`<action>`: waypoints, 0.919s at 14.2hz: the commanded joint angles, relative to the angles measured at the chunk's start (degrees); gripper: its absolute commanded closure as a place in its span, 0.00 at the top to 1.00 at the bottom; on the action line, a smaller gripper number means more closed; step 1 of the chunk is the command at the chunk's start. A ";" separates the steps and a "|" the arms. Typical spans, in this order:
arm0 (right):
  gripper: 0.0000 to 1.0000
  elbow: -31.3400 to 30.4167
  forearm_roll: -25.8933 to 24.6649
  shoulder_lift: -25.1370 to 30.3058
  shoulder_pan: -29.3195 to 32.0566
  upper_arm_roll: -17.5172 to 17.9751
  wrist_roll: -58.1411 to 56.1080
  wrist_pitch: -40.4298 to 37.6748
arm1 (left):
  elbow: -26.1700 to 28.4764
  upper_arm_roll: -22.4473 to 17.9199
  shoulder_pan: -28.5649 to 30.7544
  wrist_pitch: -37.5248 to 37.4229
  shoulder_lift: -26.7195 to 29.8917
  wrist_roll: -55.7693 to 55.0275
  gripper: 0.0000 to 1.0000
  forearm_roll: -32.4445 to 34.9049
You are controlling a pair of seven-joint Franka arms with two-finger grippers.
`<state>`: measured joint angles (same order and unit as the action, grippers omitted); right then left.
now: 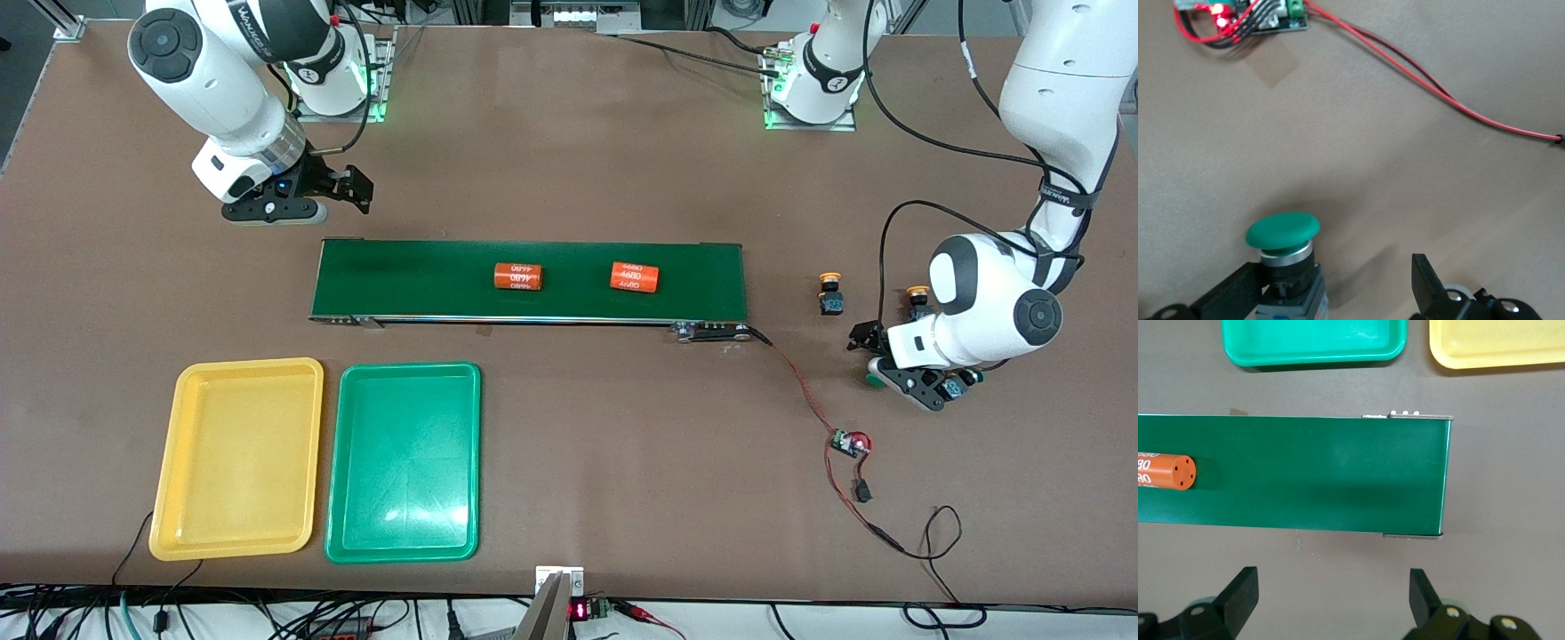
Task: Sort buttons by color to trays
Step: 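Grasp the green-capped push button with the left gripper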
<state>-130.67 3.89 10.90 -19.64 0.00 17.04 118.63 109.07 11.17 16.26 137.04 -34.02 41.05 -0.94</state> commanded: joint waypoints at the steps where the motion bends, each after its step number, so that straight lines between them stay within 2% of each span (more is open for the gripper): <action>1: 1.00 1.03 -0.64 -0.26 -0.31 -0.09 -0.07 -1.12 | -0.61 -0.18 0.27 -0.55 -0.26 0.00 1.00 -0.47; 6: 1.00 1.12 -0.73 -0.09 -0.31 -0.09 -0.42 -1.81 | -0.96 -0.18 0.27 -0.72 1.24 0.09 1.00 1.45; 13: 1.00 2.00 -0.73 -0.18 -0.31 -0.09 -0.07 -2.52 | -0.18 -0.18 2.19 -0.55 0.54 0.79 1.00 4.90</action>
<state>-130.06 3.88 10.90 -19.65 0.00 17.03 117.76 107.91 10.89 17.57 136.92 -33.90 41.18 2.71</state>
